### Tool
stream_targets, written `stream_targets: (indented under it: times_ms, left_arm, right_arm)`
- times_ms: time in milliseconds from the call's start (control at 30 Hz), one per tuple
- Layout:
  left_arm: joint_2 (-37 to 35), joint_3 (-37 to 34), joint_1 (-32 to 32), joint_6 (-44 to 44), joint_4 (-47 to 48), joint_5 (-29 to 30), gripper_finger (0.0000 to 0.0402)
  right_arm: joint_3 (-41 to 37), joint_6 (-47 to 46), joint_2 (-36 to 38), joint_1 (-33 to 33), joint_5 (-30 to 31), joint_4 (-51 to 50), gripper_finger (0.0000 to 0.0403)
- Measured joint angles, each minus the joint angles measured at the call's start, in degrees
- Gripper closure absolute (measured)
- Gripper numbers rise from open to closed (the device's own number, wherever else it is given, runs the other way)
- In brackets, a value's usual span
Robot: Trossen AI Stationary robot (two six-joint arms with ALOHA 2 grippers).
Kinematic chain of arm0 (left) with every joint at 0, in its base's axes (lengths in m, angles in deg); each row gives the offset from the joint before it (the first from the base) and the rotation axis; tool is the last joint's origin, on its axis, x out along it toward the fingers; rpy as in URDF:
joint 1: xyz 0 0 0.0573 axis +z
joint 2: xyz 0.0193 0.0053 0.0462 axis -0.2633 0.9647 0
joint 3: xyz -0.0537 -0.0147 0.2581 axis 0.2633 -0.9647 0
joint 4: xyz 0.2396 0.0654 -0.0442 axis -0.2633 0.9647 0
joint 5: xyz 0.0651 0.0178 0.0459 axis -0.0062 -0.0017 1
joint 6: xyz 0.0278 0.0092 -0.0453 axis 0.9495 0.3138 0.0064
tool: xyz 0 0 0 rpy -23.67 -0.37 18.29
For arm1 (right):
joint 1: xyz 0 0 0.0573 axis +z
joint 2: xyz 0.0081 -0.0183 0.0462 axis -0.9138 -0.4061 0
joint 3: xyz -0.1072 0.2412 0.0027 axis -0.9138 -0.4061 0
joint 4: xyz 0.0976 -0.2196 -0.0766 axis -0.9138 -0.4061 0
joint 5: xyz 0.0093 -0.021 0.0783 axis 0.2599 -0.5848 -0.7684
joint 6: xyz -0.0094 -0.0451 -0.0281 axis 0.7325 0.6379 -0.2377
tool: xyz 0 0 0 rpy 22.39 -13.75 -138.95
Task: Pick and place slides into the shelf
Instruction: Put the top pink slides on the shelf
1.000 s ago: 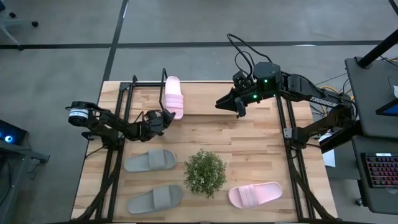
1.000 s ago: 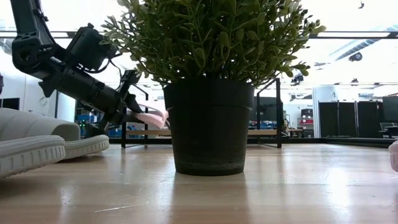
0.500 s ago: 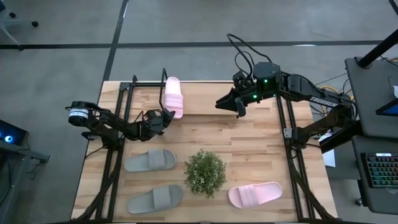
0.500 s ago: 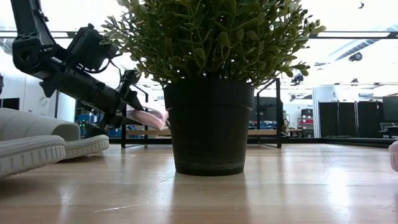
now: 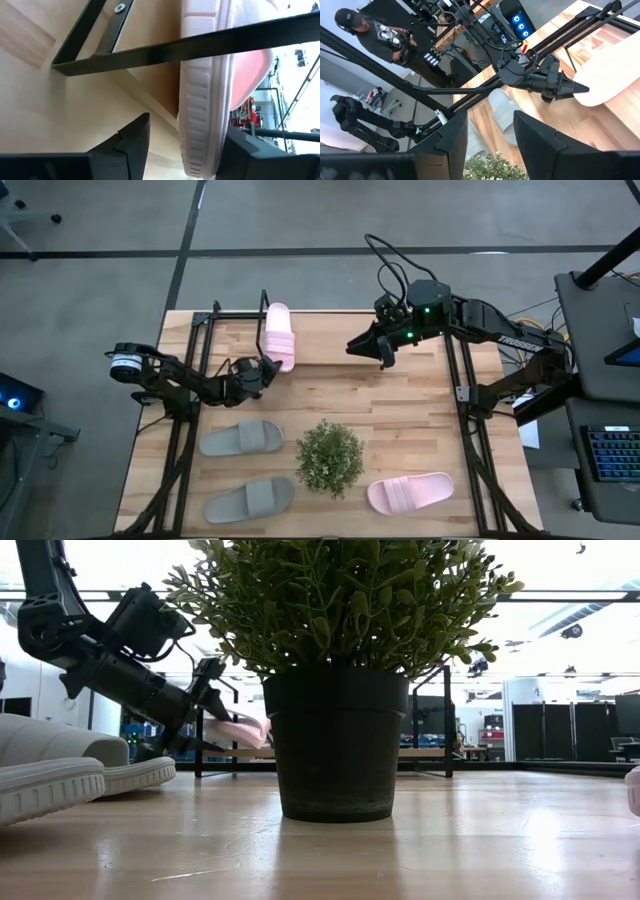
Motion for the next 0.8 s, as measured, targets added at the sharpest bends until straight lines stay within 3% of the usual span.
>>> stream_targets:
  times_ms: [467,800]
  left_arm:
    - [-3.2,0.0,0.0,2.0,1.2,-2.8,0.0239]
    - [-12.1,0.0,0.0,7.0,13.6,-6.1,0.0239]
  right_arm:
    - [0.0,-0.2,0.0,0.6,0.0,0.0,0.0252]
    - [0.0,-0.3,0.0,0.7,0.0,0.0,0.0252]
